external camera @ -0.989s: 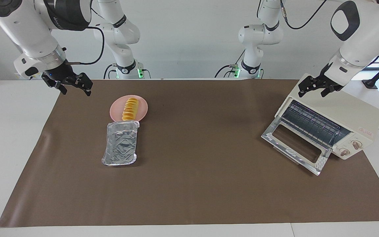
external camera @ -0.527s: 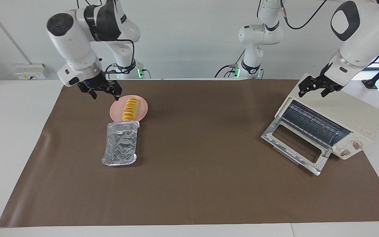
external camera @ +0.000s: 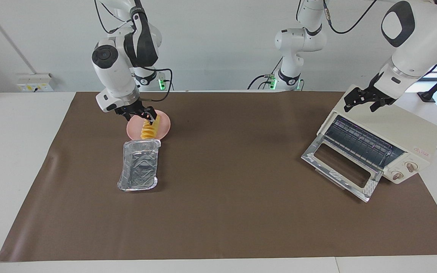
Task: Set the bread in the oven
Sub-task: 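Reach the right gripper down to the bread stack on the pink plate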
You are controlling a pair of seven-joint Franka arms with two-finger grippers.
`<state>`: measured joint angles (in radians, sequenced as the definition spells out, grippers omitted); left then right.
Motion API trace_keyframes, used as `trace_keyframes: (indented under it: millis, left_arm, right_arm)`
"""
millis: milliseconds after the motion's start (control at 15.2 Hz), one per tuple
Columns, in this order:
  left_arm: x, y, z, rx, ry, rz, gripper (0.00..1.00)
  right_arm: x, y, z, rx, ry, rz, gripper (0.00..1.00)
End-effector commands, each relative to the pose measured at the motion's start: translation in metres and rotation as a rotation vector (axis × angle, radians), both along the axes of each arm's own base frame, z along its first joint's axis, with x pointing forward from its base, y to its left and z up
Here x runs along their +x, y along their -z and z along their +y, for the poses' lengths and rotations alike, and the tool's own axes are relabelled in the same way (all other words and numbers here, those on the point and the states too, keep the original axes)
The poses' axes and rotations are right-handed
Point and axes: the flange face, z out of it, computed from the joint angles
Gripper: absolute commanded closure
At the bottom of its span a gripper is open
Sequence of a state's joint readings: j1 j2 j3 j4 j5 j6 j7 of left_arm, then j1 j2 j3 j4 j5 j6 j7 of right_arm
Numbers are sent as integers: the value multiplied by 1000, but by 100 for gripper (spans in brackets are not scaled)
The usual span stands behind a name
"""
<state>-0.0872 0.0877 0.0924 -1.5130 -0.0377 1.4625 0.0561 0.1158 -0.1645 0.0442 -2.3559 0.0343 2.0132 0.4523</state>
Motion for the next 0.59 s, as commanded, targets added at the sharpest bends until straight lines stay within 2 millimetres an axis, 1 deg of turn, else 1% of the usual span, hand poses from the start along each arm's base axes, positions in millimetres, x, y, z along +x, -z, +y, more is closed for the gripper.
trace_keyframes:
  millis: [0,66,132,198,264,527]
  left_arm:
    - [-9,-1,1,16,0,-8,0]
    - [-9,-1,2,16,0,-8,0]
    - [-9,-1,1,16,1,-8,0]
    - [-9,-1,1,16,1,-8,0]
    - [-9,-1,1,16,1,-8,0]
    - [-9,-1,2,16,0,-8,0]
  right_arm:
    - [-34,6,-2,-1,36,-24,1]
    - [-39,12,0,0,41,-42,1]
    - [-43,18,8,-2,43,-49,1]
    - [-44,23,10,-2,42,-55,1]
    - [-47,30,9,-1,44,-61,1]
    - [-57,64,5,4,48,-97,9]
